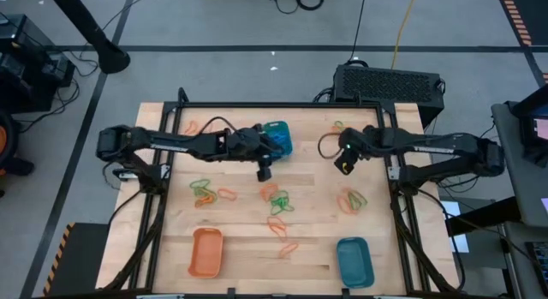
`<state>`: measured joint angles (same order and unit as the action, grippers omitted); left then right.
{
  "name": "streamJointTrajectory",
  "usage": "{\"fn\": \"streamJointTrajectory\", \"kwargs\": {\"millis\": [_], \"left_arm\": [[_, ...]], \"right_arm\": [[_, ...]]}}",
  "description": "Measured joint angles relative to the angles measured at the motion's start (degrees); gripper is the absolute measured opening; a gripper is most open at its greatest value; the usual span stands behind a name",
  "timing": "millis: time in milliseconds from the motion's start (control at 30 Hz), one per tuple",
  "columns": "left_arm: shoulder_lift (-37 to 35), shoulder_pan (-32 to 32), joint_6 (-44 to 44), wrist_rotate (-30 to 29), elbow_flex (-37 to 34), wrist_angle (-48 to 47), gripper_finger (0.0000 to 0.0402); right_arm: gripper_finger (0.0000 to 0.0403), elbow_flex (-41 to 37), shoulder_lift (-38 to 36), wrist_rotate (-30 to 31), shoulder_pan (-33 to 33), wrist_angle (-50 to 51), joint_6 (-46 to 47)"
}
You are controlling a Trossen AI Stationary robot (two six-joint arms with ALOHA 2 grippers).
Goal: Sort rubber bands into baskets
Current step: Put the blue rubber band into the top blue bin
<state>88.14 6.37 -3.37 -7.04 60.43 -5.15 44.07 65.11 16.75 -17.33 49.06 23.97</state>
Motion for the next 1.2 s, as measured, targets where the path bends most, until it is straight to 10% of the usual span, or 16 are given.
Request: {"fn": "streamJointTrajectory", "kwargs": {"millis": [233,533,1200], "left_arm": [[-14.0,-3.5,3.7,-11.9,-11.6,-2.5,0.0145],[-20.6,-5.7,7.2,-12.8,-28.2,24.0,0.0145],[-19.2,-7.8,5.6,-10.7,-29.8,32.5,0.0145]], "right_arm": [[0.0146,0.0,6.0,2.5,-8.3,-0.8,-1.8],[0.0146,0.0,13.8,3.3,-15.3,-0.6,-4.8],[0.0146,0.0,22.8,2.2,-19.4,-9.5,-8.6]]}}
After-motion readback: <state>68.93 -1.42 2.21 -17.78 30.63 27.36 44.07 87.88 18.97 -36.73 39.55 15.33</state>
